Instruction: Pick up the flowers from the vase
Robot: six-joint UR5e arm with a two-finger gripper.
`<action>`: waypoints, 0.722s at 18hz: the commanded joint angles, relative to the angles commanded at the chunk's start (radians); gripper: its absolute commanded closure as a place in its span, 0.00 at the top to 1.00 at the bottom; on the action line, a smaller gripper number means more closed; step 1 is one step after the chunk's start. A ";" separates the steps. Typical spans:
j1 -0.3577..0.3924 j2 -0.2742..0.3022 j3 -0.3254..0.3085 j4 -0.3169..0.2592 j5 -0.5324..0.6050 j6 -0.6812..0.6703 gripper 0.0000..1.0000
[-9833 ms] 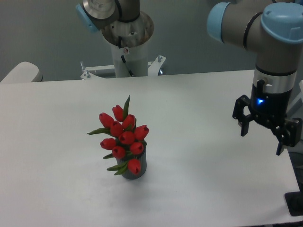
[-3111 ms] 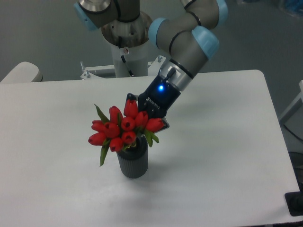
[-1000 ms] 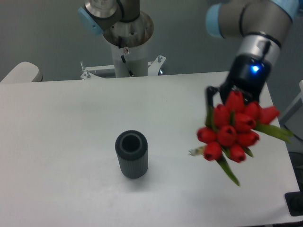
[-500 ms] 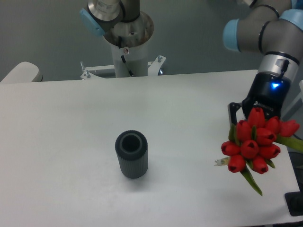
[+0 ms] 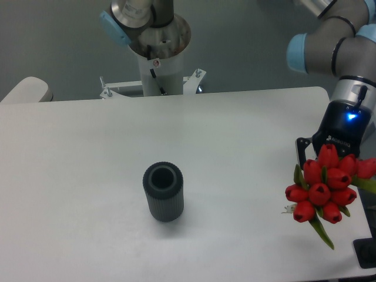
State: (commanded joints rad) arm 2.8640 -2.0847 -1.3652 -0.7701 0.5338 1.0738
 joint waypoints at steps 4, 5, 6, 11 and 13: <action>0.001 0.000 -0.005 -0.002 -0.002 0.000 0.32; 0.003 0.002 -0.003 0.000 -0.002 0.000 0.32; 0.003 0.002 0.000 -0.002 -0.002 0.000 0.32; 0.003 0.002 -0.006 0.000 0.000 0.008 0.32; 0.003 0.000 -0.003 0.000 0.002 0.006 0.32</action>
State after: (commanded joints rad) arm 2.8670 -2.0847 -1.3683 -0.7701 0.5353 1.0799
